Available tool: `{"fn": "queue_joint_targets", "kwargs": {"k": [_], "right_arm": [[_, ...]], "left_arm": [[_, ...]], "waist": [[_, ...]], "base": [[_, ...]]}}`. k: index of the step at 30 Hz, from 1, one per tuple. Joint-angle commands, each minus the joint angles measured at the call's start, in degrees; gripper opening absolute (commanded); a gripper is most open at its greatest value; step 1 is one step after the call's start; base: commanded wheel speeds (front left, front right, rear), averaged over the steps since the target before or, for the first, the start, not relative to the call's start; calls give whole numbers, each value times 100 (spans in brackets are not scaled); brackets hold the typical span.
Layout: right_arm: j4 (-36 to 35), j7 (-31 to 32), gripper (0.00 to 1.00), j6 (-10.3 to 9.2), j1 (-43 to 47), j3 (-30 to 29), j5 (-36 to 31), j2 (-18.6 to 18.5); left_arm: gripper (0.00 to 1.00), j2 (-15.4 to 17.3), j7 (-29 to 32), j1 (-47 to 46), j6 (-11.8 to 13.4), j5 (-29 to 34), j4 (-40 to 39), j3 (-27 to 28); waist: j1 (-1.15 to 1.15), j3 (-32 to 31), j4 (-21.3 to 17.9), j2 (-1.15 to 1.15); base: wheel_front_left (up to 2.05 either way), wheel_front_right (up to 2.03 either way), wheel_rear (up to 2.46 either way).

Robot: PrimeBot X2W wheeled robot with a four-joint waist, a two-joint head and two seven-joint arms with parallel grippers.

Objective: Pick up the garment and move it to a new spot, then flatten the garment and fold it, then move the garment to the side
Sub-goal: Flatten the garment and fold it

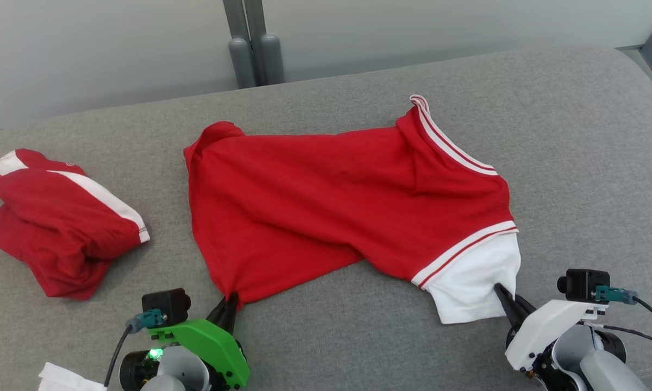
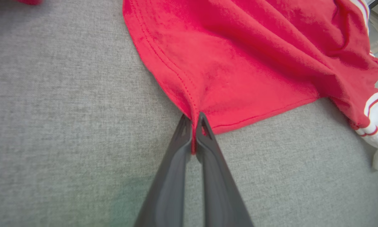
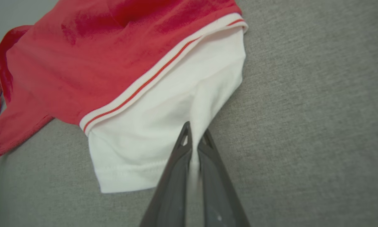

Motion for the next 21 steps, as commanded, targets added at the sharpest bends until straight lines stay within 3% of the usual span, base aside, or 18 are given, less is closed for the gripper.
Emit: {"fn": "queue_joint_targets", "kwargs": {"k": [1,11,21], "right_arm": [[-80,-90,0,5,-35,29,117,-28],[-1051,-553,0,5,-652,101,1178,-158],[-977,-1014,0,5,-3028,124,1686,-593]], "left_arm": [[0,40,-33,47,3,-45,-53,8],[0,413,175,-538,-73,191,-637,-86],[0,902,768,-3003,-248,535,-579,-169]], "waist": [[0,-47,3,0],[0,130,-27,0],[0,1289,126,0]], "base": [[0,0,0],[0,0,0],[0,0,0]]}}
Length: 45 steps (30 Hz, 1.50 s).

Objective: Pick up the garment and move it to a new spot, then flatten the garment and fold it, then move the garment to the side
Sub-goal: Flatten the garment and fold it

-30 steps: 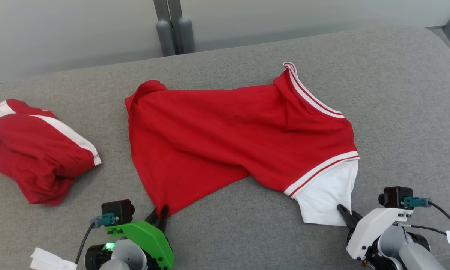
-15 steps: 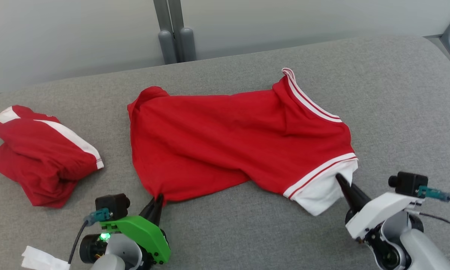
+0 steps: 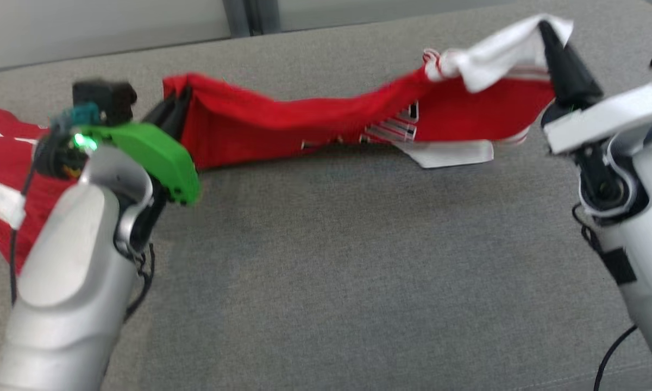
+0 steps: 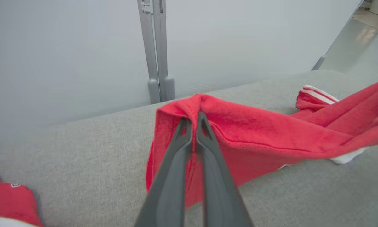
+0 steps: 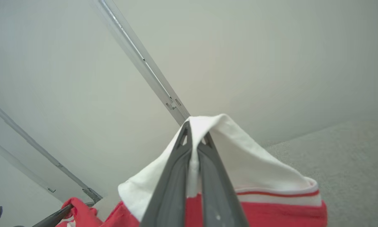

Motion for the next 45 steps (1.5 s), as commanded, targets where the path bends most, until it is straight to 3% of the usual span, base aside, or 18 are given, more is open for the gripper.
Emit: {"fn": "queue_joint_targets", "kwargs": {"k": [1,4,12,17,26,35,42,45], "right_arm": [[68,-105,0,5,-380,13,63,-40],[262,-199,0,5,-1322,90,278,-28],[1096,-52,0,5,-3803,457,435,-318],[1776,35,0,5,-5079,622,554,-430],[2694,-425,0,4,-6824,728,550,-691],[2454,-315,0,5,-6620,1585,893,-756],[1864,-122,0,5,-5463,2507,1290,-999],[1534,-40,0,5,-4820,2866,1490,-1166]], "left_arm": [[0,104,40,-413,-26,104,77,-30],[0,234,129,-1376,-73,315,286,-120],[0,168,11,-3869,-158,397,974,-308],[0,102,-280,-5007,-160,249,1662,-254],[0,36,-593,-6477,-159,181,2809,-401],[0,50,-787,-6284,-156,-386,3296,-898],[0,248,-696,-5169,-157,-1064,3060,-1797],[0,502,-534,-4552,-157,-1445,2756,-2263]], "waist": [[-1,631,92,0],[-1,1032,121,0],[-1,2044,407,0],[-1,2295,541,0],[-1,2369,646,0],[-1,2206,507,0],[-1,1607,441,0],[-1,1205,390,0]], "base": [[0,0,0],[0,0,0],[0,0,0],[0,0,0],[0,0,0],[0,0,0],[0,0,0],[0,0,0]]}}
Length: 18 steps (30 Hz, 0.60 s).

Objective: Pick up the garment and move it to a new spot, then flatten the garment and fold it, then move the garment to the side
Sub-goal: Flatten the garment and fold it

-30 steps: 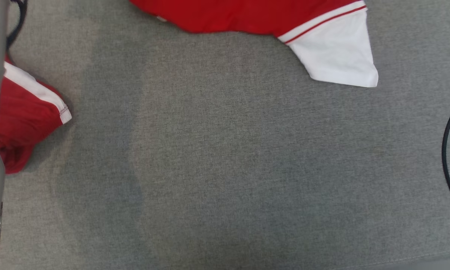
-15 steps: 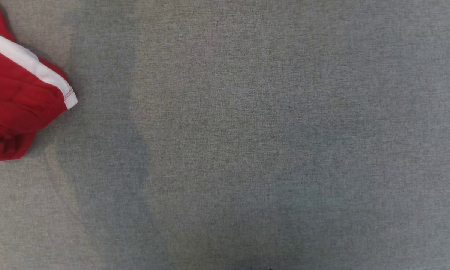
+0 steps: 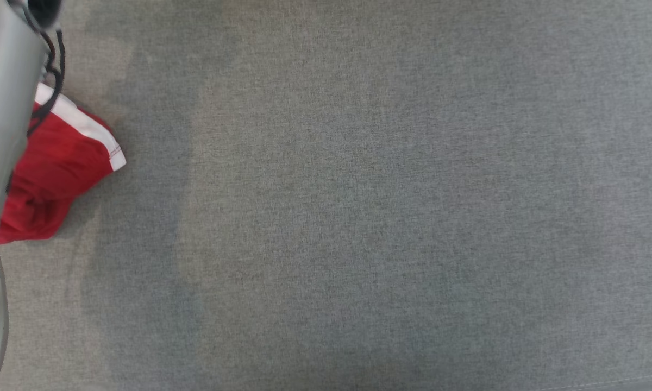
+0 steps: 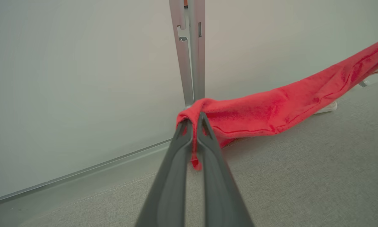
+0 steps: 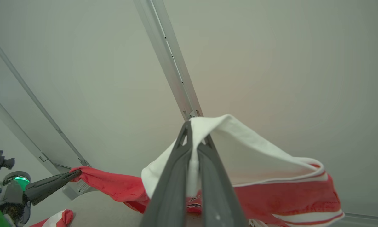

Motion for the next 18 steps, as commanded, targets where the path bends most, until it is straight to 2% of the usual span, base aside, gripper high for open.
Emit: {"fn": "queue_joint_targets", "kwargs": {"k": [1,7,14,18], "right_arm": [[-114,16,0,3,261,90,112,-103],[-601,181,0,4,1517,520,622,-513],[-1133,954,0,4,3002,1133,1073,-1316],[-1502,1350,0,3,3689,1358,1348,-1778]], "left_arm": [[0,151,74,283,12,-201,-142,-109],[0,748,534,1509,12,-1031,-979,-699],[0,1417,1261,2873,23,-1761,-1908,-1043],[0,1769,1787,3632,272,-2213,-2541,-1109]], "waist": [[0,-587,-91,0],[0,-1401,-192,0],[0,-2173,-270,0],[0,-2507,-355,0]], "base": [[0,0,0],[0,0,0],[0,0,0],[0,0,0]]}}
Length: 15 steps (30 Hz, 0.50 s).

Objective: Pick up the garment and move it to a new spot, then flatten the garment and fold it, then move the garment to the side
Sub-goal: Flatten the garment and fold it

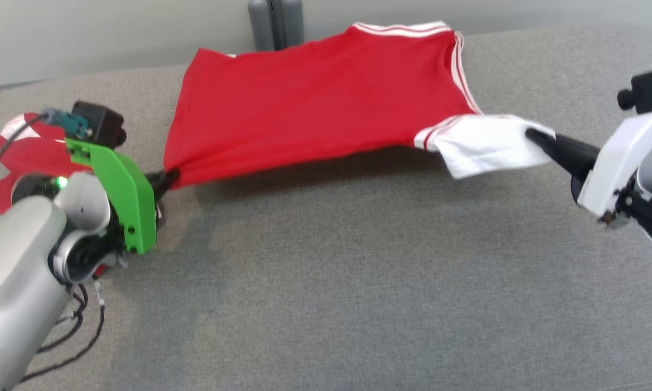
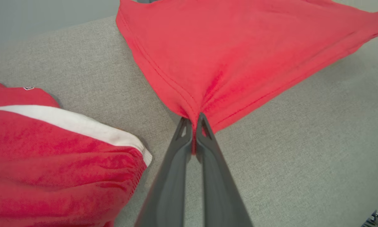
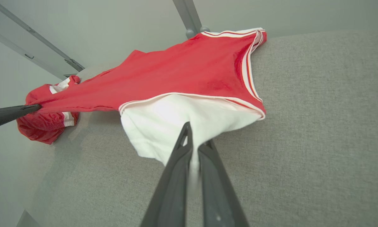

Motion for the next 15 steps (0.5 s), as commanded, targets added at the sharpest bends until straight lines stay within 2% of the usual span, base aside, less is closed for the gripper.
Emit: {"fn": "queue_joint_targets", "kwargs": {"k": [1,6,10,15], "right_arm": [[-130,115,0,4,256,62,109,-143],[-666,662,0,4,982,370,409,-701],[-1191,922,0,4,1471,623,472,-1167],[-1673,1046,0,5,1865,769,619,-1623]], "left_arm": [[0,156,158,333,135,-195,-233,-13],[0,665,701,1272,632,-830,-1400,-52],[0,1059,892,1891,1001,-1091,-2285,-138],[0,1426,1211,2333,1234,-1342,-3085,-296]], "waist": [[1,-625,-182,0],[1,-859,-268,0],[1,-909,-282,0],[1,-883,-256,0]], "base": [[0,0,0],[0,0,0],[0,0,0],[0,0,0]]}}
